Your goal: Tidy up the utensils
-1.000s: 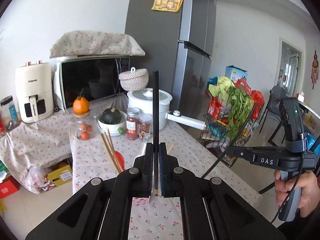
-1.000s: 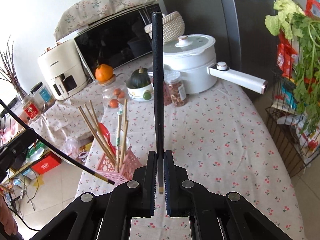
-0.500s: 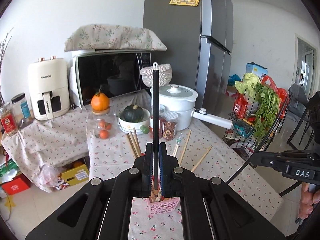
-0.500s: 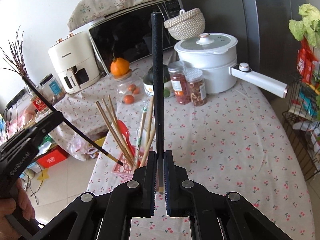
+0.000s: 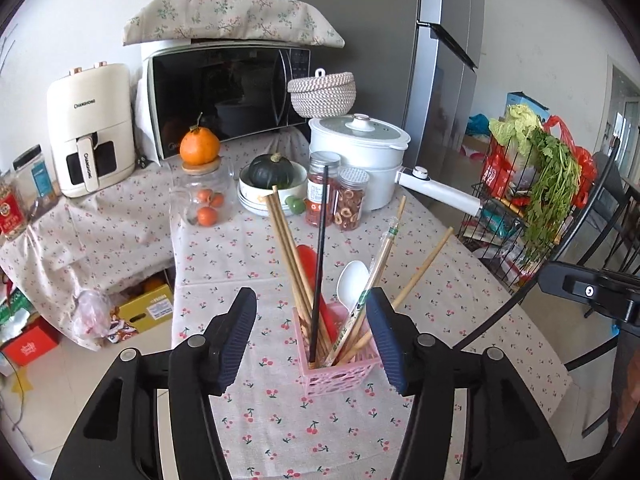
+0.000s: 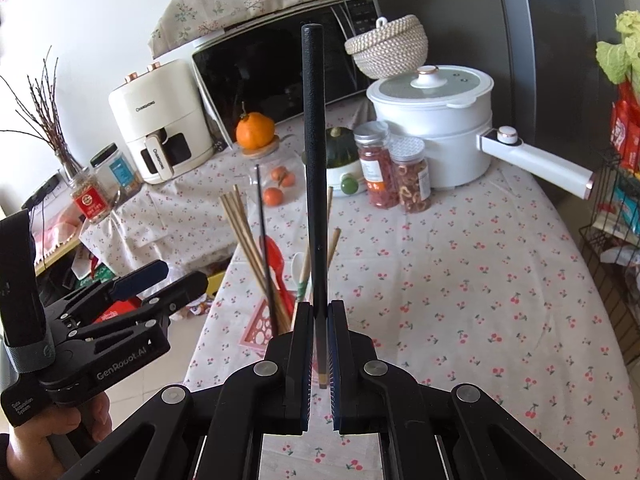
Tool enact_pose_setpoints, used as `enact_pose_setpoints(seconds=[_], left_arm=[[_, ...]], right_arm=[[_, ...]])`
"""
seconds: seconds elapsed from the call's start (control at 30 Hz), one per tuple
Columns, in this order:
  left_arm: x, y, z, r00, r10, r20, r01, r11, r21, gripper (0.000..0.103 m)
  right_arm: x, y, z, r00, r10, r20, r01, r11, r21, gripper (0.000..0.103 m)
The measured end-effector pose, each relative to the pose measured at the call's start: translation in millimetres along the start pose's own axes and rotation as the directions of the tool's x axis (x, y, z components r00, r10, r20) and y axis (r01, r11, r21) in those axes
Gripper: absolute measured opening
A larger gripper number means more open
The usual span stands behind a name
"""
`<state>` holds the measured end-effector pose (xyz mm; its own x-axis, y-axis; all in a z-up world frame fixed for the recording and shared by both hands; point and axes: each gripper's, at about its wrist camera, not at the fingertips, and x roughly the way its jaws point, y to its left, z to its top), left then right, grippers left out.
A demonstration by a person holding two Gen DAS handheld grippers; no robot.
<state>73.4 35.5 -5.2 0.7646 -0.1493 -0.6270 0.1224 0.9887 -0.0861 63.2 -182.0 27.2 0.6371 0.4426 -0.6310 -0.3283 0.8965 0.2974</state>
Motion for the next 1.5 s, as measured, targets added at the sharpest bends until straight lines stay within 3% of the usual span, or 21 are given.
enact_pose_setpoints(seconds=[0.5, 0.83, 0.87, 0.93, 1.0, 1.2, 1.33, 1.5], left_arm=[[2, 48, -37, 0.99, 0.04, -0.135, -0.046, 0.998, -0.045, 0.065], [9, 57, -47, 0.982, 0.067, -0.179, -0.072, 0.997, -0.019, 0.071], [10, 57, -48, 0.979, 0.079, -0.187, -0.083, 0.996, -0.013, 0.073], [10, 58, -49, 0.977, 0.088, -0.195, -0.092, 0.996, -0.011, 0.076], [8, 57, -50, 0.977, 0.093, -0.194, -0.098, 0.995, -0.016, 0.081], [-5, 45, -49, 0.979, 0.1, -0.178, -0.106, 0.994, -0.027, 0.102], [-20, 25, -49, 0.983, 0.113, -0.146, -0.115, 0.993, -0.004, 0.103], [-40, 1, -49, 0.992, 0.039, -0.123, -0.047, 0.997, -0.061, 0.103]], right_arm=[[35, 28, 15, 0.994, 0.064, 0.087, -0.066, 0.998, 0.014, 0.004], [103, 40, 6, 0.997, 0.076, -0.007, -0.075, 0.997, 0.012, 0.011], [104, 40, 7, 0.997, 0.078, -0.009, -0.078, 0.997, 0.007, 0.015], [97, 39, 9, 0.996, 0.089, 0.011, -0.09, 0.996, 0.011, 0.034], [83, 35, 11, 0.995, 0.088, 0.051, -0.089, 0.996, 0.02, 0.06], [28, 23, 12, 0.988, 0.015, 0.157, -0.014, 1.0, -0.008, 0.09], [-1, 13, 0, 0.981, -0.074, 0.181, 0.086, 0.995, -0.057, 0.103], [-26, 0, -20, 0.966, -0.189, 0.175, 0.206, 0.975, -0.085, 0.103]])
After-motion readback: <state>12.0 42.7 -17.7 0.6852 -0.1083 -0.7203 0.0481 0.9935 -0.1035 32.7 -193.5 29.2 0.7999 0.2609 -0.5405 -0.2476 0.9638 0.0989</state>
